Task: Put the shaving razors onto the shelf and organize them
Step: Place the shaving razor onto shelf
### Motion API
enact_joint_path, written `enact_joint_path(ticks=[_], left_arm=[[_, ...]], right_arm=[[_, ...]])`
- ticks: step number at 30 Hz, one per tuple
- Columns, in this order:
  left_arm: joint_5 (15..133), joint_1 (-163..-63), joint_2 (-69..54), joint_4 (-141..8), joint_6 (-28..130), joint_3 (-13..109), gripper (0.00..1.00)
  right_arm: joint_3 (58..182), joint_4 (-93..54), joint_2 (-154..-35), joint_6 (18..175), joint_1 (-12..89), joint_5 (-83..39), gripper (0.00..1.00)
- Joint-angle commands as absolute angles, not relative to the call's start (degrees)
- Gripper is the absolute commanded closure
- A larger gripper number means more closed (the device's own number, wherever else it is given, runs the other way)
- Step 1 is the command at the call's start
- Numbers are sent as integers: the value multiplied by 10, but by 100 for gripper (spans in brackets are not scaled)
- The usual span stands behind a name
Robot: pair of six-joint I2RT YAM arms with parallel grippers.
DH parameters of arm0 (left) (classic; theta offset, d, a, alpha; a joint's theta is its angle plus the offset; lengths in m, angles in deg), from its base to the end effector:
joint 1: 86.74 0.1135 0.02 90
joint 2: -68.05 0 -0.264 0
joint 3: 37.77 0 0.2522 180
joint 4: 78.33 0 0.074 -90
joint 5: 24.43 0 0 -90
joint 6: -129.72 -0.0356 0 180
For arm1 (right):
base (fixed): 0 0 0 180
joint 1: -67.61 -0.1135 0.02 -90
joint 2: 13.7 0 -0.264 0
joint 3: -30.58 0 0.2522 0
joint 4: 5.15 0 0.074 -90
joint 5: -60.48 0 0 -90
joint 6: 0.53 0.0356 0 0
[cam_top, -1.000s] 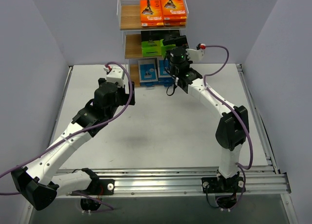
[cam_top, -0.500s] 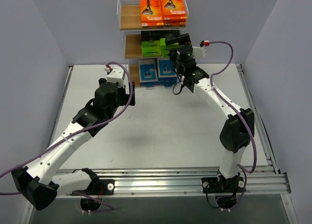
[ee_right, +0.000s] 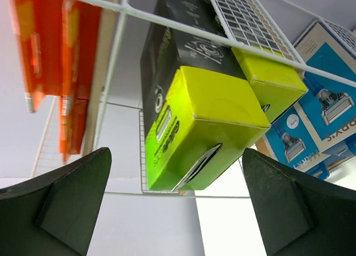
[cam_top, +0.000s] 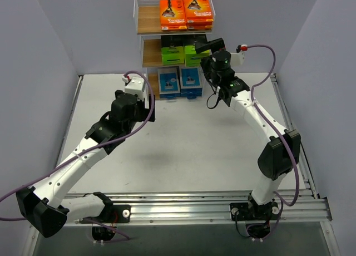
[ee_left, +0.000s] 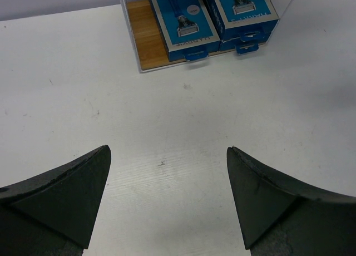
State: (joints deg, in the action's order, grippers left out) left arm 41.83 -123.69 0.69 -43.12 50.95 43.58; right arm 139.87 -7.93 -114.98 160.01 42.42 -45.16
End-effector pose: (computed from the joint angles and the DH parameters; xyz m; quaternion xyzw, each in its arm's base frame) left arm 0.2184 -0.1463 0.3795 0.0665 0.8132 -0.0707 0.5739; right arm 0.3925 0.1740 0.4174 0.3502 0.5775 0.4811 0.5589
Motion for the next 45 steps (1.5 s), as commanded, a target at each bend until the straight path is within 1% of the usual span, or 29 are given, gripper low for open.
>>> enact_joint_path(ticks=[1,15,24,37,45], left_arm=[[418,-1234,5,-429,497,460,6],[418,-1233,-2,-423,495,464,6],[419,-1233,-3,-423,494,464,6],[427,-1235,-8,-425,494,461,6],[430,-1234,-9,-426,492,462,6]], right_arm=[[1390,-67,-1092,1590,434,-434,0],[1357,-72,-1058,1588,442,-370,0],[1359,-43,-1090,1595,441,-343,0],[1386,16,-1154,1610,444,-343,0],[1389,69,-1177,1616,447,-335,5]])
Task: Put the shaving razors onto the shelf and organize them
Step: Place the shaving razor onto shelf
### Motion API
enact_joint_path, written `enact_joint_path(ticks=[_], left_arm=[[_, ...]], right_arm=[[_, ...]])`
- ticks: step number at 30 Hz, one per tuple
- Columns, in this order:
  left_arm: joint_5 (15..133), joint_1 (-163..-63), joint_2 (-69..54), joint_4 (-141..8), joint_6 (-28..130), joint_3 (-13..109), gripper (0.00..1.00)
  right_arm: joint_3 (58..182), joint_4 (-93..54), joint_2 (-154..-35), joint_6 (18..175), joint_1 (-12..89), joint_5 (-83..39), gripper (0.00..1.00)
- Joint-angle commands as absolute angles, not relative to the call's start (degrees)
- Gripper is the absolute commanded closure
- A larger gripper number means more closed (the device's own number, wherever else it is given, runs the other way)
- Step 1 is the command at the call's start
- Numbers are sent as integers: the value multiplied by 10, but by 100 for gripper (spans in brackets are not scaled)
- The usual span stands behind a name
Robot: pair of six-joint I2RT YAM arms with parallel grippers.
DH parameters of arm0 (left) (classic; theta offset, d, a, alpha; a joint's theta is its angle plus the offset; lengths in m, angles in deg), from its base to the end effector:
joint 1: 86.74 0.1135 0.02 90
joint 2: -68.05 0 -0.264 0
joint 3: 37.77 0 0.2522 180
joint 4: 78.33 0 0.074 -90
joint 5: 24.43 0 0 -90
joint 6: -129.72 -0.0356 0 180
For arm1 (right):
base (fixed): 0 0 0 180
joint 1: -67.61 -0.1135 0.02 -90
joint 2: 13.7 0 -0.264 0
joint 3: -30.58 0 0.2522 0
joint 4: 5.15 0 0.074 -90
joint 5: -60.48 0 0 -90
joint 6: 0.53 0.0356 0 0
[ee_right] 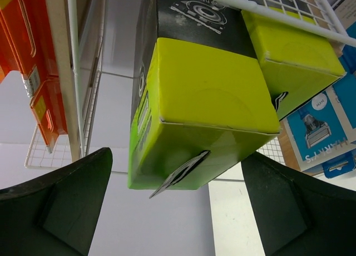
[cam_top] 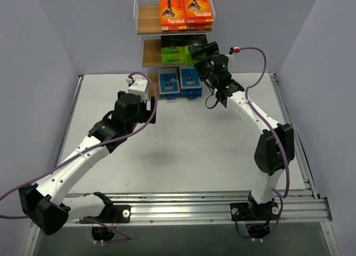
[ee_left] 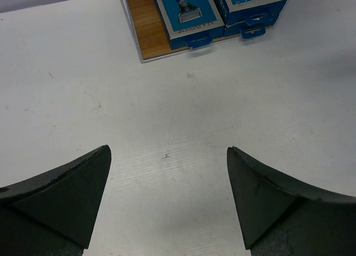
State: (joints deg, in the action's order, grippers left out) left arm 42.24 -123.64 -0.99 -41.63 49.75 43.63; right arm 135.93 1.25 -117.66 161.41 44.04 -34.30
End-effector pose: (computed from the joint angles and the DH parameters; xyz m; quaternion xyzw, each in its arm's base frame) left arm 0.2237 -0.1503 0.3700 0.0846 0.8259 -0.0556 0.5547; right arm 0.4084 0.1749 0.3907 0.2978 0.5863 0.5389 0.5264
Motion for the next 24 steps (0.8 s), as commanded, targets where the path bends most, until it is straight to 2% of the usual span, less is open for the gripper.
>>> enact_joint_path(ticks=[1,11,24], left_arm=[[431,-1234,-10,-425,492,462,6],[435,-1231,-11,-423,491,464,6],[423,-1230,-25,-410,486,473,6]], right_arm=[[1390,70,-1178,1615,447,-334,5],[1402,43,-1164,1598,449,-315,0],[1326,8,-1080,1589,462,-301,0]])
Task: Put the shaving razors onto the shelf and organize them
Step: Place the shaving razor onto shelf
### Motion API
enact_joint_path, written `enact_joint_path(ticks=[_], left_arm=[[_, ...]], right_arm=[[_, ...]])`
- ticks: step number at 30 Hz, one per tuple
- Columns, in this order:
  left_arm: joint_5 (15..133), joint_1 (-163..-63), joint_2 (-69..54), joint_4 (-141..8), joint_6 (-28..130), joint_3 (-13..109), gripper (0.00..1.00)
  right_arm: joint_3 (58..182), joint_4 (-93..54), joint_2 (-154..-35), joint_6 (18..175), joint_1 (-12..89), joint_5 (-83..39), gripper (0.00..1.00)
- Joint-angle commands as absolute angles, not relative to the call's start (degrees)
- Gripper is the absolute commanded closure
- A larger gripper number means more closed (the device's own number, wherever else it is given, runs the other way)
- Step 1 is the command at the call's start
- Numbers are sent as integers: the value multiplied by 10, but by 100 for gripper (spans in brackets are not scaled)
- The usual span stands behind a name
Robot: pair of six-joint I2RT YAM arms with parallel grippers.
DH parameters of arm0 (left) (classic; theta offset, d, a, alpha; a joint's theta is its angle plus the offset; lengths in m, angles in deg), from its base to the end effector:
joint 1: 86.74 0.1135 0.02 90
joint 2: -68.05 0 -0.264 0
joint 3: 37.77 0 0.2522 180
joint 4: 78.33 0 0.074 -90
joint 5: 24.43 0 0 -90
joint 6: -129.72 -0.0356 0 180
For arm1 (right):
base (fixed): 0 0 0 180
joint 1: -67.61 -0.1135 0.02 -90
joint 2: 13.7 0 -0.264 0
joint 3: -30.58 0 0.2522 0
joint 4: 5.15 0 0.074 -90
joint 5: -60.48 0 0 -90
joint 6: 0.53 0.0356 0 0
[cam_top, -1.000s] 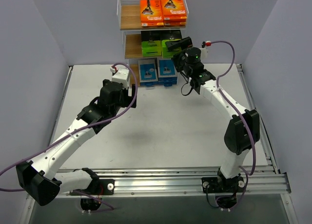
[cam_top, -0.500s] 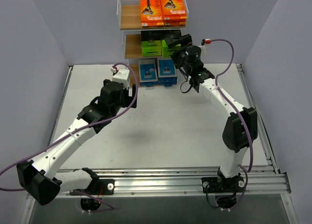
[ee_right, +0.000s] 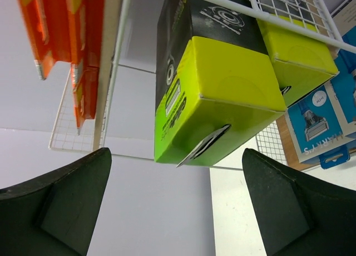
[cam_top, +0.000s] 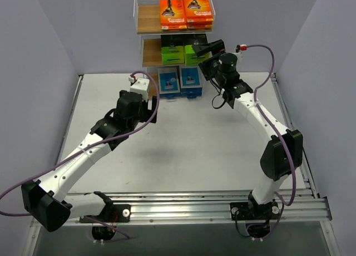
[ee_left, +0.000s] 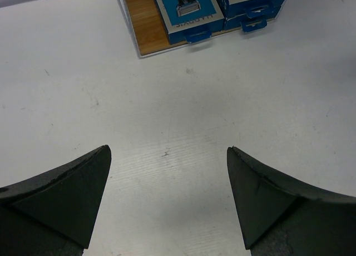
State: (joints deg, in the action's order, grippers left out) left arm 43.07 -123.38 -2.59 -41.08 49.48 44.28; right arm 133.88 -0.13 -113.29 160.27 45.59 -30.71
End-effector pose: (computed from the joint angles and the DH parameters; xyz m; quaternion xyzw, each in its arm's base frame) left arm 0.2295 -0.1537 0.3659 0.0924 0.8324 -0.0533 0.5439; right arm 0.3933 0.1583 0.4068 0.2761 0.5898 0.5450 0.5281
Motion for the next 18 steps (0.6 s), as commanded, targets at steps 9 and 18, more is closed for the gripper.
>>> enact_joint_path(ticks=[9,18], left_arm=[[417,-1231,-27,-409,486,473,6],[418,-1231,-28,-410,486,473,6]], right_arm=[[1271,9,-1023,1584,466,-290,12],[1264,40,-1040,1567,469,-268,95]])
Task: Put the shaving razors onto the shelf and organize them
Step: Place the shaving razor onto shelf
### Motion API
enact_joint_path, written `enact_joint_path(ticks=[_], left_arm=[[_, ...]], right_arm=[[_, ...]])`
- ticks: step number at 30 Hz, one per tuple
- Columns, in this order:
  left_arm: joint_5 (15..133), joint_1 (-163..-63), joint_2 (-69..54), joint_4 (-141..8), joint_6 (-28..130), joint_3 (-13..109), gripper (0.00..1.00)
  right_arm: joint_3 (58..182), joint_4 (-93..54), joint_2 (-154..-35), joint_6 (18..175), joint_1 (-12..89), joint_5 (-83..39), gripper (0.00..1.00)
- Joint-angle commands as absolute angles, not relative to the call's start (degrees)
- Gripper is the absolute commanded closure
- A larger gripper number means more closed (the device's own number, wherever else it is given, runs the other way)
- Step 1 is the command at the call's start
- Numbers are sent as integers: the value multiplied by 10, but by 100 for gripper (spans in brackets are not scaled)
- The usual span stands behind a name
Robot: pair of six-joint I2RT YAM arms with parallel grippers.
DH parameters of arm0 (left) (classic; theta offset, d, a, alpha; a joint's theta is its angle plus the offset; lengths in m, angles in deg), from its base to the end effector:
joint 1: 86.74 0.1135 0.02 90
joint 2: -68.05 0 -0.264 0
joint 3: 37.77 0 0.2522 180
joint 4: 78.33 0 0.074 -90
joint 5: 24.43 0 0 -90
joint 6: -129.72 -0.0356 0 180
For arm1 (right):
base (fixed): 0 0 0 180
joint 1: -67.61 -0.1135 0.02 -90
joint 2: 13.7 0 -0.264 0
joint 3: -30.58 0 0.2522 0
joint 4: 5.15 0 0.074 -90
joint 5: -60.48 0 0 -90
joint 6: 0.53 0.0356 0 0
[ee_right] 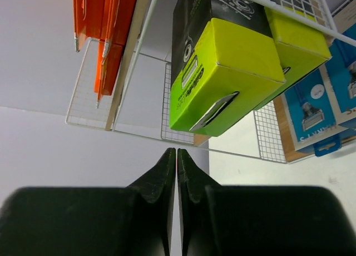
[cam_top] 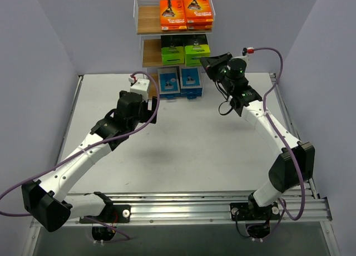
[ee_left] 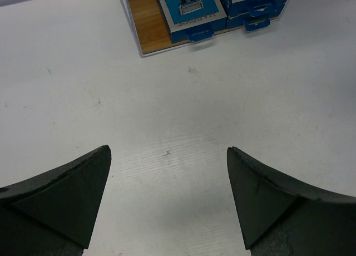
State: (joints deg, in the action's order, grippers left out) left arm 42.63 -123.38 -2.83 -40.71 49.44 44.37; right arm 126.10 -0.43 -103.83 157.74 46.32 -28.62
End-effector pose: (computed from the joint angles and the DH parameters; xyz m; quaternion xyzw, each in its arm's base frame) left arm 0.2302 -0.1539 0.3648 0.0919 0.8343 -0.0481 0.5415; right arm 0.3535 0.1383 0.4204 0.2504 0.5912 0.5436 0.5406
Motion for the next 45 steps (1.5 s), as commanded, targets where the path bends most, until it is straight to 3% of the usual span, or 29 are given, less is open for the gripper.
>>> enact_joint_path(ticks=[1,29,45], left_arm=[[417,-1230,-28,-410,486,471,6],[416,-1228,-34,-413,478,471,6],[421,-1219,-37,-413,478,471,6]], right_arm=[[1267,44,-1046,1567,470,-257,100],[1374,82,-1185,1593,490,-209,100],[1363,128,-1200,1614,500,-192,100]])
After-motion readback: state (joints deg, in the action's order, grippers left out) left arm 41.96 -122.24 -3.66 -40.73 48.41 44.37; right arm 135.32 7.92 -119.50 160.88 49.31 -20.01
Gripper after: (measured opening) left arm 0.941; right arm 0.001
